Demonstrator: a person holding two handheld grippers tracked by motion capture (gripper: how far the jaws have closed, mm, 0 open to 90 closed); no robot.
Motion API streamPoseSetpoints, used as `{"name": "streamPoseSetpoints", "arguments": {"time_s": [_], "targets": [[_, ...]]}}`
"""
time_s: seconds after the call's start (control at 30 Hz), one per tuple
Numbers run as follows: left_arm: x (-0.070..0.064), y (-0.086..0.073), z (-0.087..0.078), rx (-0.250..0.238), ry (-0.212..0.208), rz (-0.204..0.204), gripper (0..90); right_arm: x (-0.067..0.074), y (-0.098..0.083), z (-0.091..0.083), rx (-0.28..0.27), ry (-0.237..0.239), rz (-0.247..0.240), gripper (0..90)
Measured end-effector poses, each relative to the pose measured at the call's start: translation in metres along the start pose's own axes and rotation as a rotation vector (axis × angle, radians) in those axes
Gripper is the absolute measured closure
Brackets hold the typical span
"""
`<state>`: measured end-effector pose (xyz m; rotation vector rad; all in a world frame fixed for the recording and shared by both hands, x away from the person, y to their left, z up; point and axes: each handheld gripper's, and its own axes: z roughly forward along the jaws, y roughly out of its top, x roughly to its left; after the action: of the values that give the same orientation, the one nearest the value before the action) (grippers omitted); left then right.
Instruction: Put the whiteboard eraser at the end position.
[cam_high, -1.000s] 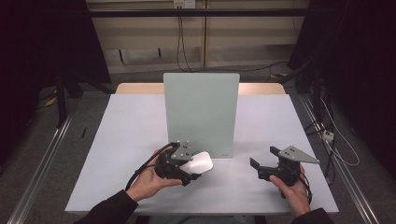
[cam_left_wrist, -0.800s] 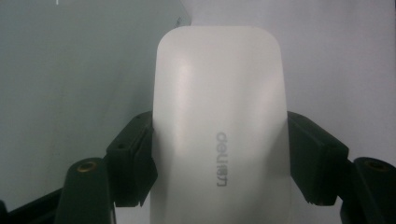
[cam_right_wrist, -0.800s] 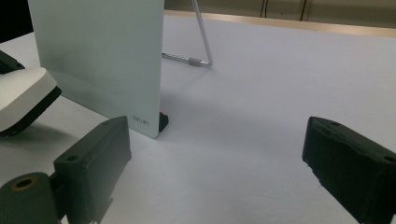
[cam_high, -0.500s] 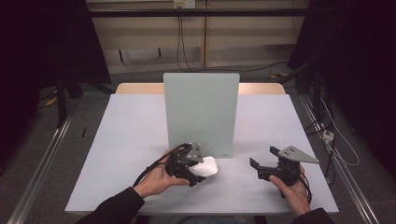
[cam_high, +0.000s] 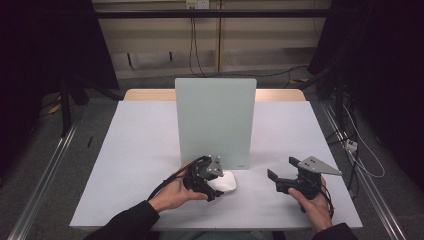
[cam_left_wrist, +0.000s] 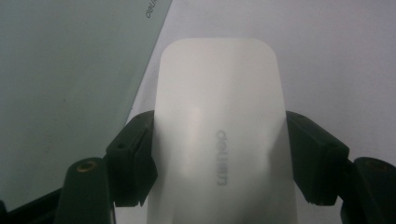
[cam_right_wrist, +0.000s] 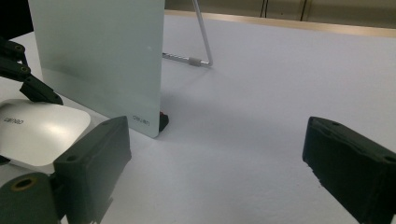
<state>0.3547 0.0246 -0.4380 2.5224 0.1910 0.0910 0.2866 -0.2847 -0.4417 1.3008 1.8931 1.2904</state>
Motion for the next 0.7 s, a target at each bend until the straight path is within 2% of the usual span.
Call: {"name": "streamPoseSetpoints", "arguments": {"time_s": [0.03, 0.07, 0.2, 0.4, 0.53, 0.7], "targets": [[-0.0002, 0.0006, -0.0015, 0.022, 0.019, 0.004, 30.9, 0.0, 0.0, 0.0, 0.0, 0.0, 0.001, 7.6], [0.0013, -0.0009, 0.0003, -0.006, -0.009, -0.005, 30.9, 0.0, 0.0, 0.0, -0.001, 0.0, 0.001, 7.7], [0.0029, -0.0022, 0.0012, -0.011, -0.017, -0.019, 30.7, 0.0, 0.0, 0.0001, 0.0, -0.001, -0.001, 7.8], [0.0031, -0.0022, 0.0018, -0.004, -0.017, -0.03, 30.0, -0.0002, 0.0, 0.0004, 0.001, 0.0, -0.002, 7.7], [0.002, -0.0047, 0.0033, -0.03, -0.007, -0.046, 29.4, -0.0004, 0.0001, 0.0002, -0.001, 0.004, 0.0, 7.7], [0.0026, -0.0054, 0.0035, -0.031, 0.0, -0.054, 25.5, -0.0002, -0.0001, 0.0004, 0.0, 0.007, -0.003, 7.7]]}}
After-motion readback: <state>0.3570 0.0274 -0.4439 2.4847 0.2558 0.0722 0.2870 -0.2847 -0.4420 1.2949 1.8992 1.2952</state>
